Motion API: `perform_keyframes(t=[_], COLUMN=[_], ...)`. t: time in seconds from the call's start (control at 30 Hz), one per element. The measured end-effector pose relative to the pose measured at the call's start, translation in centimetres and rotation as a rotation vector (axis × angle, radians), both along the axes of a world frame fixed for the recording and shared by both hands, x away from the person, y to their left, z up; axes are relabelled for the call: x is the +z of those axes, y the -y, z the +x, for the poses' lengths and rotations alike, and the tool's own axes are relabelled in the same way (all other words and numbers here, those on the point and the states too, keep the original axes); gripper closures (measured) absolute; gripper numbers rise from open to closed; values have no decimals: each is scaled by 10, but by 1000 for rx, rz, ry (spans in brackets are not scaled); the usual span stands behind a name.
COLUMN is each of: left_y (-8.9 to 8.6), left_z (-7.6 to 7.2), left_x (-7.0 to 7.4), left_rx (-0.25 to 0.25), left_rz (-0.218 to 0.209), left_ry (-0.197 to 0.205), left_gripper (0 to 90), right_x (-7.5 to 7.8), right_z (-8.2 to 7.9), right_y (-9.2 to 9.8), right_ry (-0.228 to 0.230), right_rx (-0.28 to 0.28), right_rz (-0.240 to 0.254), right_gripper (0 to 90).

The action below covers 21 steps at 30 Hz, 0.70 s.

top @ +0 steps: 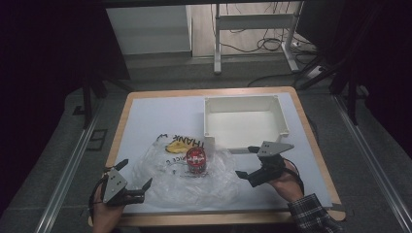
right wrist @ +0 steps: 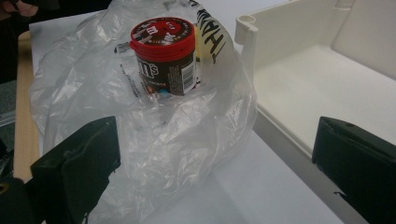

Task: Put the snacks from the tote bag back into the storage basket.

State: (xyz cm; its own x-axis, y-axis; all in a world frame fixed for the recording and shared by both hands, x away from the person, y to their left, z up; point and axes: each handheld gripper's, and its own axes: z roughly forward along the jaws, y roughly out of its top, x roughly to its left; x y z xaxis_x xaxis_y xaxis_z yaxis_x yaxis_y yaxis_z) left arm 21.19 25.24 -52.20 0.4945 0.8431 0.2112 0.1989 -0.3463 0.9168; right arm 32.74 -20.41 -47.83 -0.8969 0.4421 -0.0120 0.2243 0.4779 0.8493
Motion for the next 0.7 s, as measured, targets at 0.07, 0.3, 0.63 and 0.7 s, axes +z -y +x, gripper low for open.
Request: perform_keyframes(t=[0.07, 0.3, 0.63, 0.7], left_y=[0, 0, 1, 1], left_z=[0, 0, -1, -1], left_x=[0, 0, 0, 0], left_rx=[0, 0, 1, 2], left_rz=[0, 3, 8, 9], left_ry=[0, 0, 3, 3], left_gripper=[3, 3, 3, 3], right_x=[0, -1, -2, -2], right_z=[1, 5, 9, 9], right_y=[-2, -8, -19, -20], right_ry=[-2, -1, -18, -23], right_rx=[3, 16, 51, 56], right_rz=[0, -9, -15, -15], right_gripper=[13, 11, 11, 11])
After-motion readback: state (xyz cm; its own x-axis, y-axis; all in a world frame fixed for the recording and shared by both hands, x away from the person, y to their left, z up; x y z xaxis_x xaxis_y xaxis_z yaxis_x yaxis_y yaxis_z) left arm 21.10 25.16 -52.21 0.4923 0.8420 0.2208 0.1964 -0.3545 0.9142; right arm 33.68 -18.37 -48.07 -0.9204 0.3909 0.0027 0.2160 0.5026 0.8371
